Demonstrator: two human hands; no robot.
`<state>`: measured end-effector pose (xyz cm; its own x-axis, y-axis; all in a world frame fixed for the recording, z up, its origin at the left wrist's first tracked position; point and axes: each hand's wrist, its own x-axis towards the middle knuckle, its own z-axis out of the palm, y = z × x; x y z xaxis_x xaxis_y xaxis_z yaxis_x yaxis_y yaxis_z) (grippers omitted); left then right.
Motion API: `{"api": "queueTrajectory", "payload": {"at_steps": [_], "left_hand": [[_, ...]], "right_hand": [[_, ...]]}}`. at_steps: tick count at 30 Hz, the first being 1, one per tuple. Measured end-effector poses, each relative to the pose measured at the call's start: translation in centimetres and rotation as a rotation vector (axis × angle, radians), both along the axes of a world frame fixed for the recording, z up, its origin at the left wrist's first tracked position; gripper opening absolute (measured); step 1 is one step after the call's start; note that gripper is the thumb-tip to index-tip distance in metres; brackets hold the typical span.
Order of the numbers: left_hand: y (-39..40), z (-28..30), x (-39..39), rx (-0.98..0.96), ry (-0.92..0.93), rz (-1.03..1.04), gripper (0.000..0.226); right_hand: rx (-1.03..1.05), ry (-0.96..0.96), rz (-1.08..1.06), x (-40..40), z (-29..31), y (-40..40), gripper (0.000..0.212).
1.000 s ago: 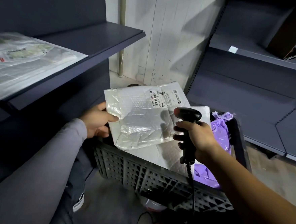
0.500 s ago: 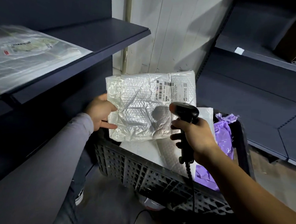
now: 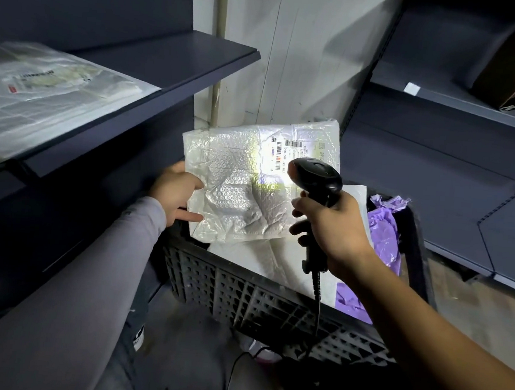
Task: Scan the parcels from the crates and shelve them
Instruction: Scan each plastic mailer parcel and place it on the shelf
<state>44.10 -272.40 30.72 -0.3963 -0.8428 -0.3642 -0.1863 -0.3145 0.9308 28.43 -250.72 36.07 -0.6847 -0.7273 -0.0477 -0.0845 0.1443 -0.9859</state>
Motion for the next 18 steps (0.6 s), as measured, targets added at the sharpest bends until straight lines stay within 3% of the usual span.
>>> {"api": "queueTrajectory", "payload": {"at_steps": [11,16,18], "left_hand": [[0.3,-0.3,0.1,-0.045,0.068,0.024,0.05],[0.8,-0.4,-0.2,-0.128,0.082,0.067,0.05],[0.8,-0.6,-0.3,-0.154,0.072,0.087,0.046]], "right_hand": [[-0.034,-0.116,-0.019,-1.2,-0.1,0.4,0.012],[-0.058,-0.265,-0.193,-4.9,-0.4,0.1,0.027],[-0.029,-0.249,-0.251,-6.4,-0.6,0.0,0.023]]}}
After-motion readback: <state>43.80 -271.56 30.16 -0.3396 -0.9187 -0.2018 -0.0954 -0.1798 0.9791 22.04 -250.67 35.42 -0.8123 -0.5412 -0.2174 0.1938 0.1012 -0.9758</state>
